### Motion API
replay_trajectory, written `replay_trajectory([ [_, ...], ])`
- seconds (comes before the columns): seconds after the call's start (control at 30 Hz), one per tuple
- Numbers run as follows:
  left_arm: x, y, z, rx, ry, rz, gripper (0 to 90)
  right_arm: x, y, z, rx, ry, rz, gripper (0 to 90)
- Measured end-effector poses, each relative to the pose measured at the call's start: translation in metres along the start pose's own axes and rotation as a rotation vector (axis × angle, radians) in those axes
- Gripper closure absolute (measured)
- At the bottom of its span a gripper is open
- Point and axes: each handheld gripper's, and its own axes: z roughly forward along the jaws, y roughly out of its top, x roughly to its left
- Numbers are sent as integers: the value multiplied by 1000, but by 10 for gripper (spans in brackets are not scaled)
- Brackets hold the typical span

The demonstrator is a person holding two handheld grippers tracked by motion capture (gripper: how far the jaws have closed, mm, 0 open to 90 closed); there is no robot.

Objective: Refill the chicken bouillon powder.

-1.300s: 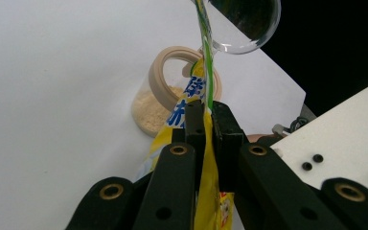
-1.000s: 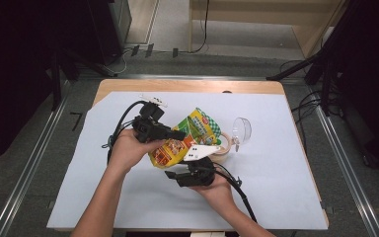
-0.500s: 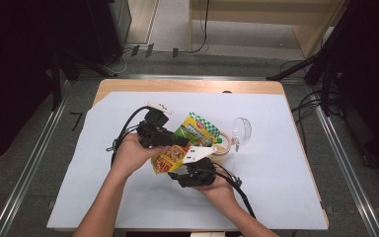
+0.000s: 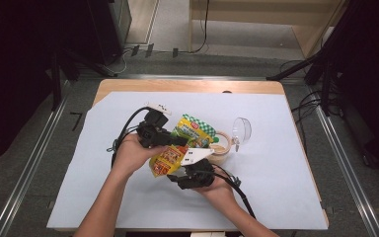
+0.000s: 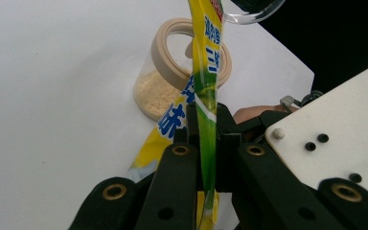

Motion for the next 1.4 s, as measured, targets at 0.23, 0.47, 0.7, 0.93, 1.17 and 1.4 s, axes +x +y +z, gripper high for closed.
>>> replay_trajectory([
  [0.23,3,-3,-13,-48,-32,-17,900,1,0,-4,-24,3,2,460],
  [0.47,10,-7,-31,-104,-45,-41,900,0,-3,-13,-59,-8,35,463],
  [0.7,15,-10,-45,-165,-19,-57,900,-2,-3,-22,-64,4,61,465],
  [0.93,28,-13,-52,-212,22,-96,900,-6,-5,-35,-84,20,74,466],
  [1.17,42,-13,-51,-250,59,-130,900,-8,-13,-52,-76,17,107,469],
  [1.4,53,-13,-49,-277,98,-147,900,-12,-25,-70,-89,9,157,469],
])
